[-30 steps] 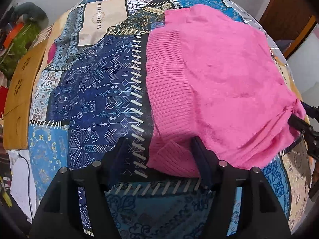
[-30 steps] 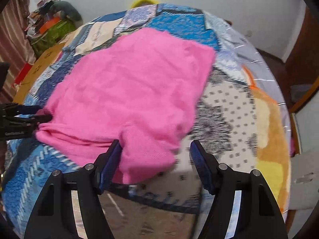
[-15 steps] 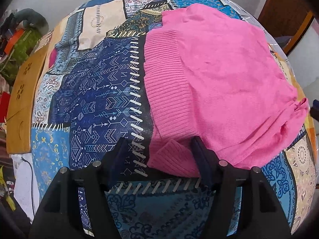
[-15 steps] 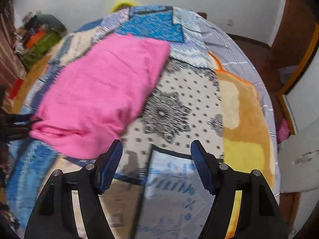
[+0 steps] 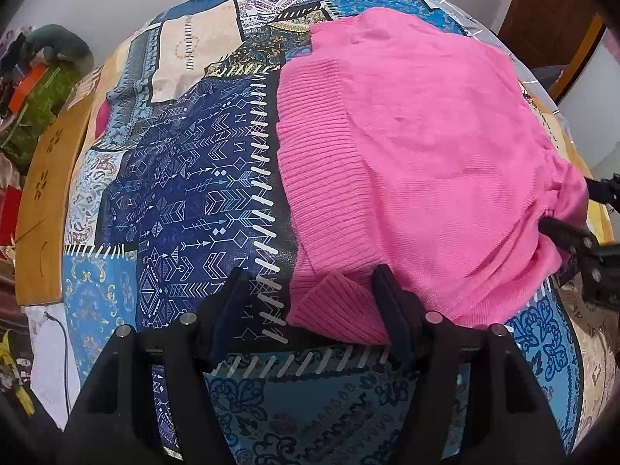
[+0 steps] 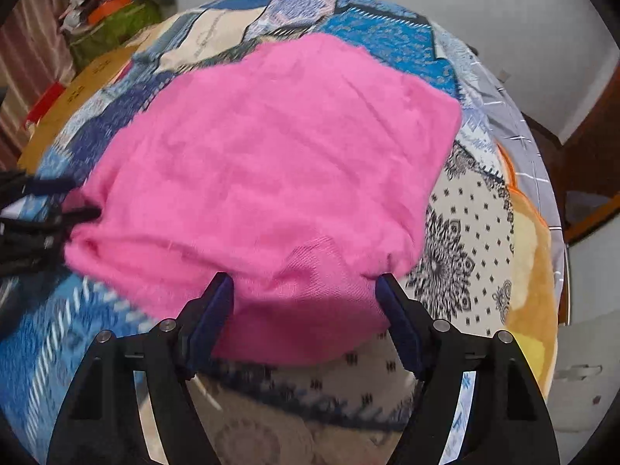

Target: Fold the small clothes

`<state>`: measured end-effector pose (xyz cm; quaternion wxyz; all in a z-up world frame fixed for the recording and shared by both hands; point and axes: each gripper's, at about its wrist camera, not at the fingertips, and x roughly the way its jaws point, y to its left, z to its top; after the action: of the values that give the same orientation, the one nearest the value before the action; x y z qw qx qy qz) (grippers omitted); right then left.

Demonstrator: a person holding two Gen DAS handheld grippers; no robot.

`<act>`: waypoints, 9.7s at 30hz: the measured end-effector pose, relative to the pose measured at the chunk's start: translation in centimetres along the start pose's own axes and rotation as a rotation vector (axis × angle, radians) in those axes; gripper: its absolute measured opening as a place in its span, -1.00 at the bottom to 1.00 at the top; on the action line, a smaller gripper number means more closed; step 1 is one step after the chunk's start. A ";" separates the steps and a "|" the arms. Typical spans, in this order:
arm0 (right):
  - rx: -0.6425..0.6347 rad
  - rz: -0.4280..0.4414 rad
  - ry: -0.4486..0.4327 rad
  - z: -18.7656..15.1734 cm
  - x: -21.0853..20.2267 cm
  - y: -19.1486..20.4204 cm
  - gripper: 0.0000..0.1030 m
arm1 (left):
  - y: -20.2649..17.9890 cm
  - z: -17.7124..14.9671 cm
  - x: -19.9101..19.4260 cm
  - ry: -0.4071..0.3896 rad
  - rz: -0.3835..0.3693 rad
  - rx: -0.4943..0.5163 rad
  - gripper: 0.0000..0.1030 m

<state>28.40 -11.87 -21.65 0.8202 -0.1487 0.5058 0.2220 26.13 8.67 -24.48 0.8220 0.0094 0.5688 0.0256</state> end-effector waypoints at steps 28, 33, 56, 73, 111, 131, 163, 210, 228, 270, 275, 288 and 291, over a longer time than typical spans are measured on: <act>0.163 -0.072 -0.035 -5.6 -4.6 -7.3 0.32 | -0.2 -0.8 -0.4 -0.012 0.010 0.006 0.31; 0.191 -0.004 -0.062 -6.0 -6.4 -8.1 0.31 | 0.9 -0.9 -0.6 0.012 -0.046 -0.020 0.45; 0.334 0.237 -0.058 -4.7 -6.4 -9.6 0.36 | 4.1 -1.0 -1.1 0.091 -0.222 -0.200 0.44; 0.269 0.325 0.005 -5.0 -2.6 -7.3 0.07 | 2.9 0.5 -0.5 0.131 -0.418 -0.280 0.44; 0.228 0.270 -0.363 4.2 -8.7 -10.4 -0.85 | -2.0 11.9 -9.3 -0.190 -0.354 -0.152 -0.86; 0.341 0.191 -0.252 12.6 0.8 -17.0 -0.84 | -3.0 24.3 3.5 -0.080 -0.166 -0.156 -0.78; 0.445 0.292 -0.061 7.6 6.9 -15.3 0.43 | -0.6 19.8 8.9 0.063 -0.268 -0.240 0.47; 0.104 0.436 -0.162 6.1 -4.6 3.1 -0.78 | 10.1 0.8 -9.2 -0.194 -0.131 -0.206 -0.64; 0.079 0.294 -0.129 3.4 -3.6 1.1 -0.55 | 13.7 -3.9 -4.9 -0.101 0.030 -0.172 -0.29; -0.005 0.194 -0.177 4.5 -3.0 1.2 -0.09 | 14.2 -3.0 -4.1 -0.148 0.177 -0.174 0.42; -0.020 0.257 -0.217 4.5 -5.8 3.5 -0.09 | 12.2 -3.3 -7.8 -0.224 0.137 -0.162 0.42; -0.109 0.288 -0.568 1.3 -18.5 7.8 -0.08 | 7.1 -6.5 -24.0 -0.640 0.044 -0.159 0.43; -0.110 0.300 -0.662 0.0 -21.9 7.9 -0.08 | 6.0 -7.9 -27.2 -0.726 0.035 -0.159 0.43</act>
<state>15.80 -9.78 -2.14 0.8886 -0.0369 0.2163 0.4029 9.02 13.14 -1.56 0.9678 -0.0361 0.2363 0.0787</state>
